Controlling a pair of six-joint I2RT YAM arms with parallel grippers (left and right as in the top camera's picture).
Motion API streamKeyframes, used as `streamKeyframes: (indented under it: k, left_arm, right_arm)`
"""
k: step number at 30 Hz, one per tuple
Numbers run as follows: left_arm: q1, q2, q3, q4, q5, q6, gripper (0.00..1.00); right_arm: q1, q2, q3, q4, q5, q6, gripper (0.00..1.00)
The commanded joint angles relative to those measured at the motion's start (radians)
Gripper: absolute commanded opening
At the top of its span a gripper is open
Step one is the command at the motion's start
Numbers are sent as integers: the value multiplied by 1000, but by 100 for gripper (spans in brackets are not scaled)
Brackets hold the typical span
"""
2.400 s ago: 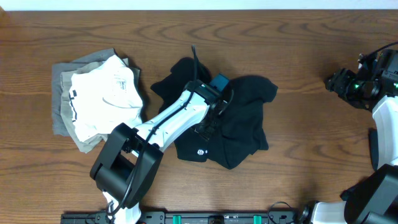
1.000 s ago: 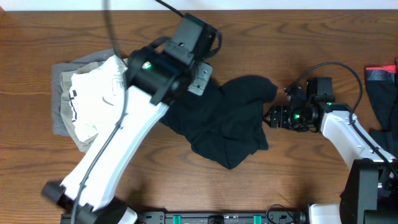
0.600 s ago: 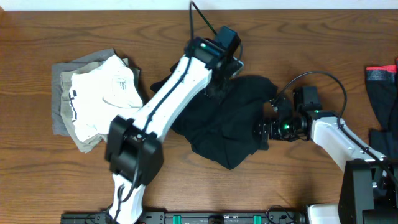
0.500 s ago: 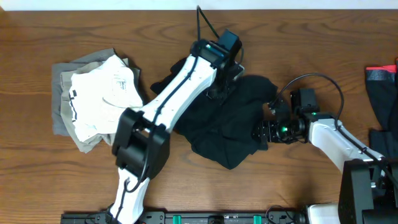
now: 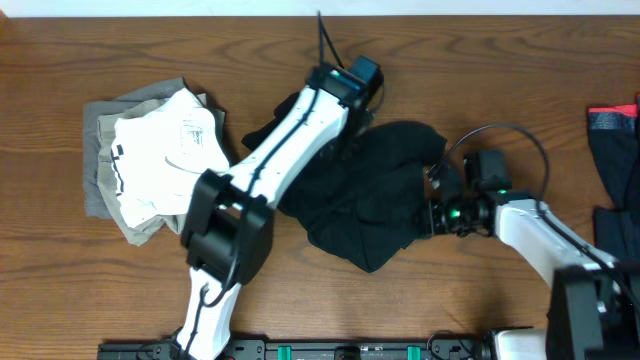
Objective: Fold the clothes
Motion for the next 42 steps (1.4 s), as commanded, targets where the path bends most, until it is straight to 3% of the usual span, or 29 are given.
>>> streamKeyframes:
  k: [1, 8, 12, 18, 22, 23, 25, 27, 30, 35, 42]
  left_arm:
    - [42, -200, 70, 5, -154, -81, 6]
    - [118, -454, 70, 81, -93, -89, 7]
    - [121, -483, 70, 80, 23, -85, 17]
    - [120, -386, 42, 122, 241, 0, 46]
    - [112, -252, 41, 183, 437, 102, 55]
    - [109, -213, 41, 207, 488, 128, 56]
    - [99, -140, 41, 257, 574, 159, 61]
    - [86, -70, 41, 311, 633, 182, 65]
    - [60, 11, 42, 383, 653, 210, 70]
    - [-6, 88, 42, 500, 629, 249, 70]
    - [-107, 163, 42, 645, 294, 335, 72]
  right_arm:
    - [-90, -134, 138, -48, 42, 24, 1]
    - [-294, -291, 359, -200, 174, 57, 1]
    - [-351, -303, 392, -214, 178, 67, 1]
    - [-341, -272, 391, -260, 167, 68, 3]
    - [-341, -255, 391, -282, 167, 73, 18]
    - [-341, -254, 391, -288, 167, 73, 24]
    - [-342, -254, 391, -299, 172, 73, 50]
    - [-342, -254, 391, -307, 185, 73, 57]
    - [-343, -254, 391, -322, 233, 83, 66]
    - [-343, -254, 391, -362, 306, 152, 69]
    - [-343, -254, 391, -373, 298, 163, 69]
